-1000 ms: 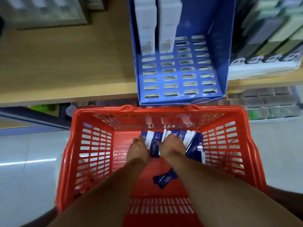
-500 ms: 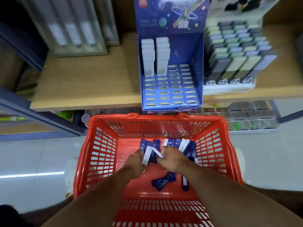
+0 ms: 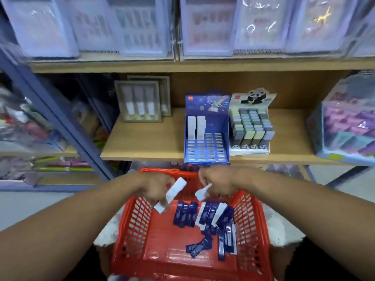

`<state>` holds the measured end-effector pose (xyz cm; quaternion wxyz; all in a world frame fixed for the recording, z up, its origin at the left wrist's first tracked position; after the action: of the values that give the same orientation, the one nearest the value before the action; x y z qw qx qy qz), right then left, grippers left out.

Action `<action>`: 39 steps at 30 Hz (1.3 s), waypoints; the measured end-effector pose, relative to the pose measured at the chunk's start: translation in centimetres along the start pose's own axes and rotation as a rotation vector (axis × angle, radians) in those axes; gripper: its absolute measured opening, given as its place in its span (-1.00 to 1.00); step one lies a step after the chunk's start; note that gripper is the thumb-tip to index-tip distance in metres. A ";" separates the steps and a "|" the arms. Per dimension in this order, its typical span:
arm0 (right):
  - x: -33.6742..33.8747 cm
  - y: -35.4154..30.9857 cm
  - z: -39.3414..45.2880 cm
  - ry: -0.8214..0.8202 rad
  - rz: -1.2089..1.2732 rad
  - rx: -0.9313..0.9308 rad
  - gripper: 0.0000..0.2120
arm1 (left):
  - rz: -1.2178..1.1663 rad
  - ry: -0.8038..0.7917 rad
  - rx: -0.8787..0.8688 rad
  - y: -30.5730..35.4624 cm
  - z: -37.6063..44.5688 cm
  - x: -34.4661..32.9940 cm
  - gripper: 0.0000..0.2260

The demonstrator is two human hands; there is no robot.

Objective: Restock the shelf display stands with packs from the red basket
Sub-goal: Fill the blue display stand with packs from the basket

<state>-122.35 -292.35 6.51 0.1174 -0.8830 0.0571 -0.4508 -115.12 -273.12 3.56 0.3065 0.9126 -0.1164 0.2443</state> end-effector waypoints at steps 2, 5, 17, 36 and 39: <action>3.0 -0.1 -1.4 0.073 0.122 0.017 -0.72 | -0.053 0.110 -0.089 1.5 -1.6 2.0 -0.67; 5.7 0.7 -2.1 0.207 0.421 0.055 -0.90 | -0.351 0.244 -0.181 2.9 -3.0 3.9 -0.60; 7.4 2.2 1.4 0.692 0.739 -0.026 -0.83 | -0.625 0.592 -0.202 4.8 -0.9 6.5 -0.90; 7.9 2.3 5.2 0.838 0.467 -0.020 -0.90 | -0.516 0.558 -0.153 2.1 4.5 5.5 -0.71; 7.8 2.3 5.3 0.834 0.457 -0.002 -0.89 | -0.488 0.548 -0.147 2.3 4.5 5.1 -0.75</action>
<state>-113.49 -295.34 9.06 0.1799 -0.5914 0.2924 -0.7296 -109.95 -277.99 4.27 0.4402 0.7899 0.1735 0.3901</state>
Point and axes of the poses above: each hand's wrist, its own z-axis towards the middle knuckle, its own x-axis out of the back of the hand, y = z × x, the point moved 3 cm from there along z, towards the middle knuckle, and after that the axes turned 2 degrees about -x, right-handed, at the moved point
